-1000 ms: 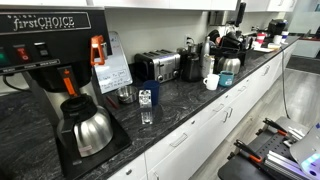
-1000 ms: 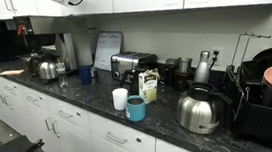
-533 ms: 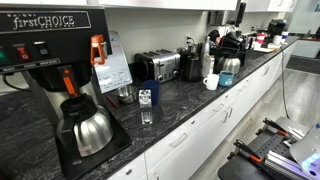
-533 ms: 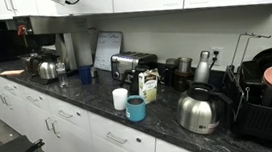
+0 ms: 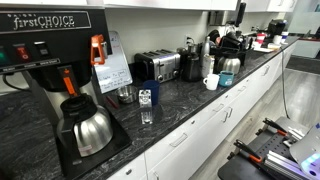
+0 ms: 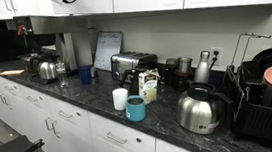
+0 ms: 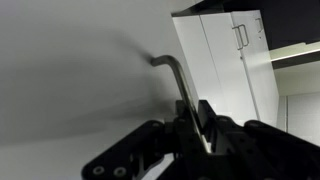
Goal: Open the third from last cabinet door
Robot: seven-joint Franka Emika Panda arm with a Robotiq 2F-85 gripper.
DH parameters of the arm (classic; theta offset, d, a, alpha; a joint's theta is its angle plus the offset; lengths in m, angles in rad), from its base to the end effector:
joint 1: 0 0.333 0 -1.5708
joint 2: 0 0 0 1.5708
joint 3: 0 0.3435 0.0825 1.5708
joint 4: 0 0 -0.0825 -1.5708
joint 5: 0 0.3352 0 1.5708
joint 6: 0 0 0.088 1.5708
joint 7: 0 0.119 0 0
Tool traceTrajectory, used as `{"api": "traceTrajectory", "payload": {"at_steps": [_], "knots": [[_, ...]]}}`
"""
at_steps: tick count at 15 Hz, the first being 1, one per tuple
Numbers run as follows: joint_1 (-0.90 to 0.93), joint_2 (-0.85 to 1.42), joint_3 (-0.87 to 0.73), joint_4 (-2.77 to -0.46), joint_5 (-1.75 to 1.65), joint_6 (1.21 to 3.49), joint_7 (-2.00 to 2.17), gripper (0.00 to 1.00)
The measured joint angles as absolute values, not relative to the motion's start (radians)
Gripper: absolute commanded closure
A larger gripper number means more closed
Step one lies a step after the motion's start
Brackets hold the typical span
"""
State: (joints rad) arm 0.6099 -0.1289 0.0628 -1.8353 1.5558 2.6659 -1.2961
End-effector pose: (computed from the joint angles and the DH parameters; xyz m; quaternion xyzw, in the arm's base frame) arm 0.4244 0.3112 0.7013 -0.6875 -0.3047 -0.4895 0.4415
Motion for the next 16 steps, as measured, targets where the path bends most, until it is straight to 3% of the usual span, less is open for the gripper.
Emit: {"api": "traceTrajectory", "payload": {"at_steps": [8,16], "knots": [[0.61,-0.207,0.064,-1.914,1.538,2.668,-1.292,0.96],[0.43,-0.323,0.221,-2.009,1.537,2.665,-1.253,0.96]]}}
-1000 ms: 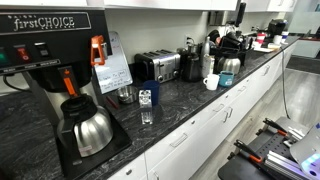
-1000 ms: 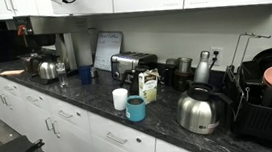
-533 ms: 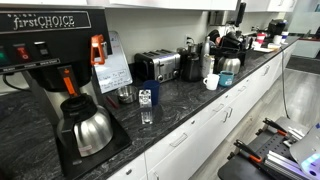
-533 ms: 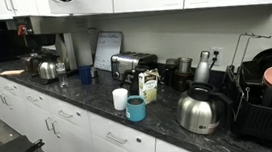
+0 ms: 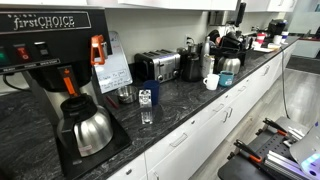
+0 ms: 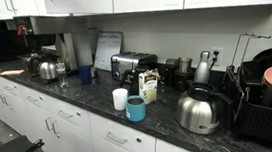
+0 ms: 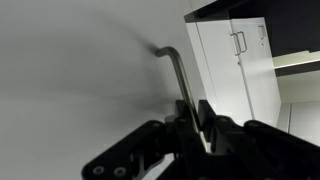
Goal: Open the third from last cabinet door
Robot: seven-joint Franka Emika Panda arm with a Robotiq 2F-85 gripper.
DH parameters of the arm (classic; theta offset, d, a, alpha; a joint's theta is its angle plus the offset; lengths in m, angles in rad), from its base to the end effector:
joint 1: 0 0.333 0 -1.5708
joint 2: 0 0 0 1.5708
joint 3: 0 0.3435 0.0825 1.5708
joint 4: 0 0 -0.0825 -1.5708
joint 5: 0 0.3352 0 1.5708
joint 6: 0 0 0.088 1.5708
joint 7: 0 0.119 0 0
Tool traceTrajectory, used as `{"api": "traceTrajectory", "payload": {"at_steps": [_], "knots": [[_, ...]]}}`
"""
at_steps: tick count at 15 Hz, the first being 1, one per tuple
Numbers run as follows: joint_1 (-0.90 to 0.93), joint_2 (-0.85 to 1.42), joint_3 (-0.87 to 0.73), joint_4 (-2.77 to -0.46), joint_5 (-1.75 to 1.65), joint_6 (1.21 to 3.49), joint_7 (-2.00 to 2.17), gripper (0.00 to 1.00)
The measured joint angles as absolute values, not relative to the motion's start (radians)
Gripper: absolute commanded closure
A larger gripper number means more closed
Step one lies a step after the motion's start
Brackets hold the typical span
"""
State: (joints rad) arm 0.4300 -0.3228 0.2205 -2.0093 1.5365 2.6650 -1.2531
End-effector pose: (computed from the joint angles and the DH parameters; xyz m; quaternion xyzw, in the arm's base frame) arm 0.3674 0.2764 0.7095 -0.6959 -0.3063 -0.4983 0.4166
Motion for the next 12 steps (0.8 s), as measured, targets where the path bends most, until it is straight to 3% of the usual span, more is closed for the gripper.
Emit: {"api": "traceTrajectory", "payload": {"at_steps": [12], "knots": [[0.354,-0.487,0.256,-2.132,1.499,2.632,-1.17,0.96]]}}
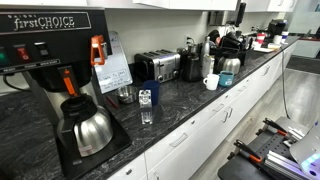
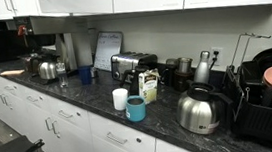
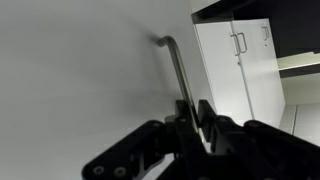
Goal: Open the third from last cabinet door
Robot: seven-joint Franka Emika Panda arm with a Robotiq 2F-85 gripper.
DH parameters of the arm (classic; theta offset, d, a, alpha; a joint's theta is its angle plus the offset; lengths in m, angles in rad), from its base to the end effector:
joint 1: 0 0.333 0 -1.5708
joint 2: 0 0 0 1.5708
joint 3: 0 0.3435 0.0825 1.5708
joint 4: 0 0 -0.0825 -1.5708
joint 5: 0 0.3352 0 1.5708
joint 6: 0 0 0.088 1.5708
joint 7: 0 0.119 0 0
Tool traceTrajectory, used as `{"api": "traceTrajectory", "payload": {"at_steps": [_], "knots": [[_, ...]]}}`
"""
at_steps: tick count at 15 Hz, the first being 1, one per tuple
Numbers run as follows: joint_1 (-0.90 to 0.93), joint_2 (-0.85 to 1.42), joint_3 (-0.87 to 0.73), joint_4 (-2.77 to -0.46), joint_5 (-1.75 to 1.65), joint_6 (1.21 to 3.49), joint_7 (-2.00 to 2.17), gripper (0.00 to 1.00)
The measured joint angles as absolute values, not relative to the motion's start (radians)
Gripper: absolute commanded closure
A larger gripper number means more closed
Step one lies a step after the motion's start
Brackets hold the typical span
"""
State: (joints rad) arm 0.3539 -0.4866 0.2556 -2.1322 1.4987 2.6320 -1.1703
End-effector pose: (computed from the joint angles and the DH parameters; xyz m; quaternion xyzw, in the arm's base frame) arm 0.3234 0.2444 0.7169 -0.7038 -0.2983 -0.5025 0.4038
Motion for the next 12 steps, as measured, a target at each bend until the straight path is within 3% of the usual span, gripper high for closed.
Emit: {"api": "traceTrajectory", "payload": {"at_steps": [12], "knots": [[0.317,-0.612,0.255,-2.219,1.409,2.606,-1.06,0.96]]}}
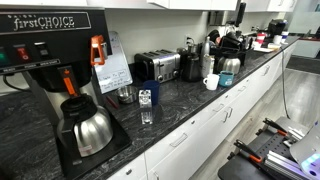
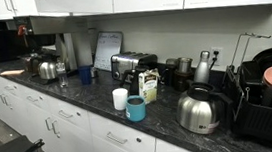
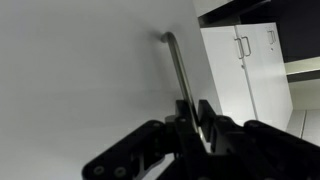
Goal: Open the third from last cabinet door
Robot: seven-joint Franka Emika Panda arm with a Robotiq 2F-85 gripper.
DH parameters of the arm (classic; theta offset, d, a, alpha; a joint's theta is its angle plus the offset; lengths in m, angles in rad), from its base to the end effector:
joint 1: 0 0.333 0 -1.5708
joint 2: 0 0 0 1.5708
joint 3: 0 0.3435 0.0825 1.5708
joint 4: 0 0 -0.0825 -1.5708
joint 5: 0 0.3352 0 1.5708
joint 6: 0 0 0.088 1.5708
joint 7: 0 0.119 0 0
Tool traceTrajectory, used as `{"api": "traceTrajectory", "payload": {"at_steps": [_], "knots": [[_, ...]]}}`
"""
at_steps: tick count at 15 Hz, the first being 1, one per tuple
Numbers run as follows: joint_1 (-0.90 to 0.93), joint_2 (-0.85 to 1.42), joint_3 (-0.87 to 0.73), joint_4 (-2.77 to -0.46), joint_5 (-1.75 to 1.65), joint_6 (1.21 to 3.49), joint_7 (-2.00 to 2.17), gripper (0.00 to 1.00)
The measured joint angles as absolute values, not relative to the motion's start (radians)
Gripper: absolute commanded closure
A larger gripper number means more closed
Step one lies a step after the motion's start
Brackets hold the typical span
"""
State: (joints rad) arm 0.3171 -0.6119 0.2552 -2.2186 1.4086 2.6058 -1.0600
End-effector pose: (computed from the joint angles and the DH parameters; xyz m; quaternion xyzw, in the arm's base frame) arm 0.2911 0.2183 0.7216 -0.7173 -0.2907 -0.5024 0.3854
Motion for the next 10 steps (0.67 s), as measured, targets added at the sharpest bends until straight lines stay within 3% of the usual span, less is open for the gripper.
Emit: {"api": "traceTrajectory", "payload": {"at_steps": [10], "knots": [[0.293,-0.725,0.255,-2.292,1.275,2.606,-0.904,0.96]]}}
